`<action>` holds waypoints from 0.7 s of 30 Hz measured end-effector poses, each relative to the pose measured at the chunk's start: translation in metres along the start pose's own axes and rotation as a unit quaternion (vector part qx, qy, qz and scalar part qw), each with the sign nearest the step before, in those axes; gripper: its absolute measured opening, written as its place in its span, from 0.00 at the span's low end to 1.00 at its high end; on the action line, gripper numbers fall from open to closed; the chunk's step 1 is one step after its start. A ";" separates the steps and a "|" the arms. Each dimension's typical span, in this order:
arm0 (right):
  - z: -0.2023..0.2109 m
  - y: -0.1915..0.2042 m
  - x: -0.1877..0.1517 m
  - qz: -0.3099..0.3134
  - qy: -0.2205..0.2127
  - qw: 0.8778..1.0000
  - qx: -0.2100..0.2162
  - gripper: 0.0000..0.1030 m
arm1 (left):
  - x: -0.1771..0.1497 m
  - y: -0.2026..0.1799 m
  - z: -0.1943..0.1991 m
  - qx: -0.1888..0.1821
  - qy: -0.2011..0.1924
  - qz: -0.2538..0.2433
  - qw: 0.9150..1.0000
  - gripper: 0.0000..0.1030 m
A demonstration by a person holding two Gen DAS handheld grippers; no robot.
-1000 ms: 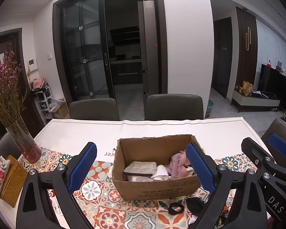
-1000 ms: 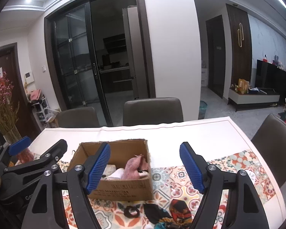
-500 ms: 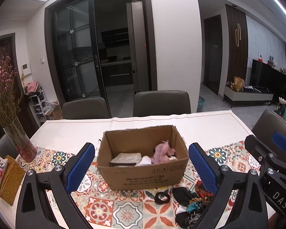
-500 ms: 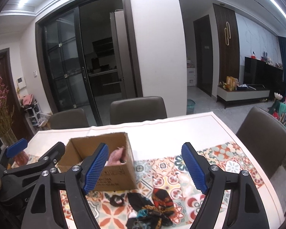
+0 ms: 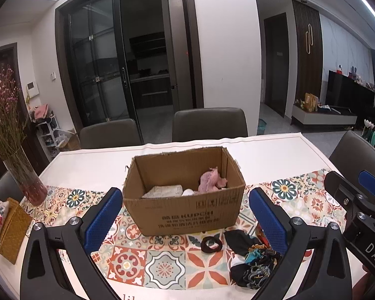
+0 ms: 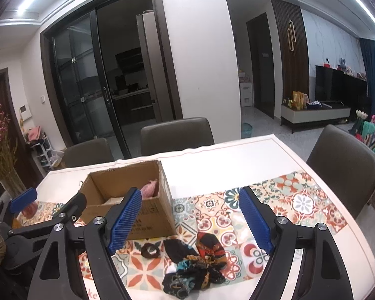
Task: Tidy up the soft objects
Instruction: 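Withdraw both grippers from the box toward the hair tie and scarf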
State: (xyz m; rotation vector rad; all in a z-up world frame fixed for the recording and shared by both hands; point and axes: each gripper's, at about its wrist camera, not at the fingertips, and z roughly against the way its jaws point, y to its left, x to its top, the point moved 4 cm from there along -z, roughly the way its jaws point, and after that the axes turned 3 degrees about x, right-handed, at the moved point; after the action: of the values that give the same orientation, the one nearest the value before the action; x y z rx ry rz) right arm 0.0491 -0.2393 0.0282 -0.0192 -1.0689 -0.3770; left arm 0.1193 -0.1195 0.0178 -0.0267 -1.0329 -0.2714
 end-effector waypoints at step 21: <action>-0.063 -0.043 -0.092 -0.035 0.098 0.995 -0.013 0.78 | -0.081 -0.037 -0.068 -0.016 0.069 -0.025 0.997 0.99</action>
State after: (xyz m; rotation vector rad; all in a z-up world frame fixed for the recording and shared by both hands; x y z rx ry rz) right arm 0.0505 -0.2646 -0.0890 0.0314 -0.8727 -0.4470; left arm 0.1286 -0.1482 -0.0902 -0.0108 -0.8921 -0.3307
